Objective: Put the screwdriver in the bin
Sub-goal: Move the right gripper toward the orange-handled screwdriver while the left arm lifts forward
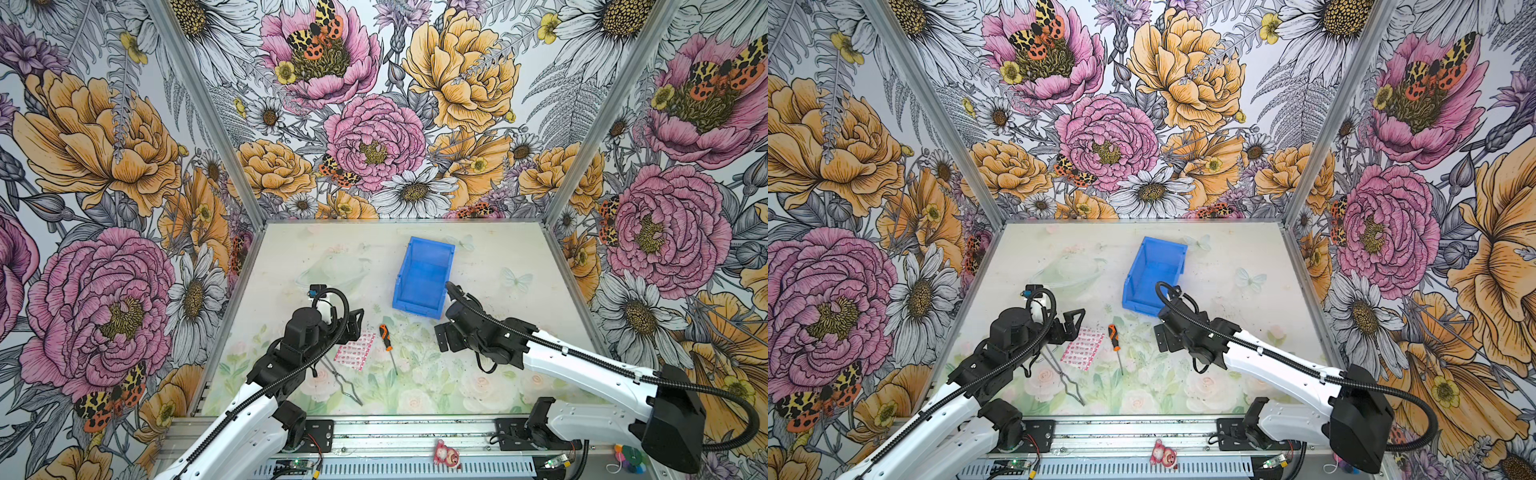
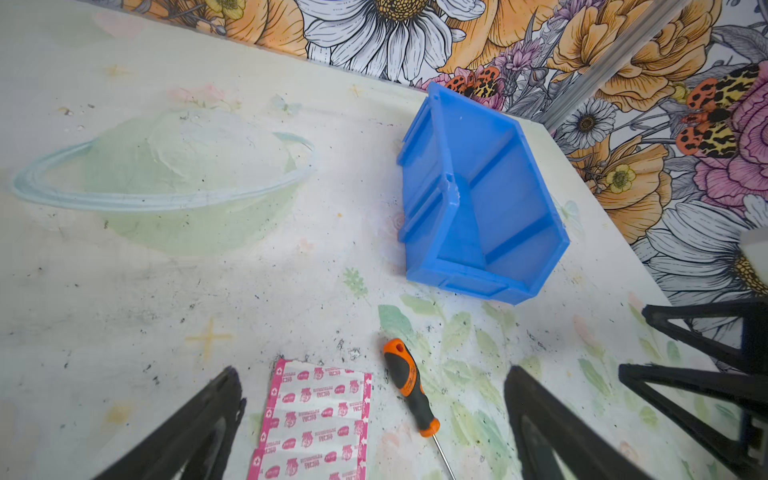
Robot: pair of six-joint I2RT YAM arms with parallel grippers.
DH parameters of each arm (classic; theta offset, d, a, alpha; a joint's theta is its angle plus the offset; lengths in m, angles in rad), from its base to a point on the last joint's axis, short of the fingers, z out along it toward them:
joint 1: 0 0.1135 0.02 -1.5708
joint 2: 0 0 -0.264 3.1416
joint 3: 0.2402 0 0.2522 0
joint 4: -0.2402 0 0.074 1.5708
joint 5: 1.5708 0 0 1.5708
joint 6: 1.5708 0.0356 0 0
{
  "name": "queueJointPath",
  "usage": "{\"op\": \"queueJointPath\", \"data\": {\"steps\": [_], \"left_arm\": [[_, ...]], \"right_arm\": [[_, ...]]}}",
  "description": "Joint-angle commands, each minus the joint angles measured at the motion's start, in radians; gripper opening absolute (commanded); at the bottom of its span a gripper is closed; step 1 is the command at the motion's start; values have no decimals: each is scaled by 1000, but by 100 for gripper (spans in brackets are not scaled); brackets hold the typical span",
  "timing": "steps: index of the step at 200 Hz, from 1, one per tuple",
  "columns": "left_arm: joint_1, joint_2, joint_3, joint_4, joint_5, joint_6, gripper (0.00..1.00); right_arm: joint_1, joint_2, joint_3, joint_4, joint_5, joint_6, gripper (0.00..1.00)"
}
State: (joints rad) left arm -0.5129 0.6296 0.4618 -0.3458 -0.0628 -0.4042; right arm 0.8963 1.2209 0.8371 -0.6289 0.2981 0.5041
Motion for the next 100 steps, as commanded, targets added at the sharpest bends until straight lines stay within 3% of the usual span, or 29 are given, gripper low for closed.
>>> {"op": "queueJointPath", "data": {"steps": [1,55,100], "left_arm": [[-33,-44,-19,-100,-80,-71,99],[-57,-77,-17,-181,-209,-136,99],[-51,-74,9,-218,-208,-119,99]], "right_arm": [[50,64,78,-2,-14,-111,100],[109,209,223,24,-83,-126,100],[116,349,290,52,-138,-133,99]]}}
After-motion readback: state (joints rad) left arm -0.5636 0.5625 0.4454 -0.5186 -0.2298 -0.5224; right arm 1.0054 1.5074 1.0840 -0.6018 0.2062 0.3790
